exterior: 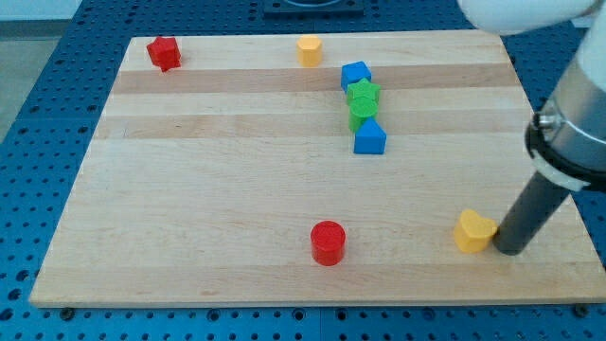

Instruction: Slide the yellow heart to the red circle

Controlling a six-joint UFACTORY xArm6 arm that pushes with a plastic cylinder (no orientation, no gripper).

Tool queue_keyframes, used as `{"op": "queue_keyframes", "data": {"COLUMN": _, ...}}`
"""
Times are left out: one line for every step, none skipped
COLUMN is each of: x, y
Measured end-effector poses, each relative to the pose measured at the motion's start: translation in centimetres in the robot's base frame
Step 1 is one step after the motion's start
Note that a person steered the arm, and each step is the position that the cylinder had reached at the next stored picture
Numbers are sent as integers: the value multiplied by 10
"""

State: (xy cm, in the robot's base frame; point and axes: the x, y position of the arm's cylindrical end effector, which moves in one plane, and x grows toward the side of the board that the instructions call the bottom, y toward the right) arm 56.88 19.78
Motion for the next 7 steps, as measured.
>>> {"op": "queue_keyframes", "data": {"x": -9, "y": -16}}
{"op": "queue_keyframes", "data": {"x": -20, "y": -30}}
{"op": "queue_keyframes", "data": {"x": -22, "y": -57}}
{"op": "queue_keyframes", "data": {"x": -21, "y": -84}}
{"op": "queue_keyframes", "data": {"x": -16, "y": -104}}
{"op": "queue_keyframes", "data": {"x": -16, "y": -130}}
{"op": "queue_keyframes", "data": {"x": -19, "y": -150}}
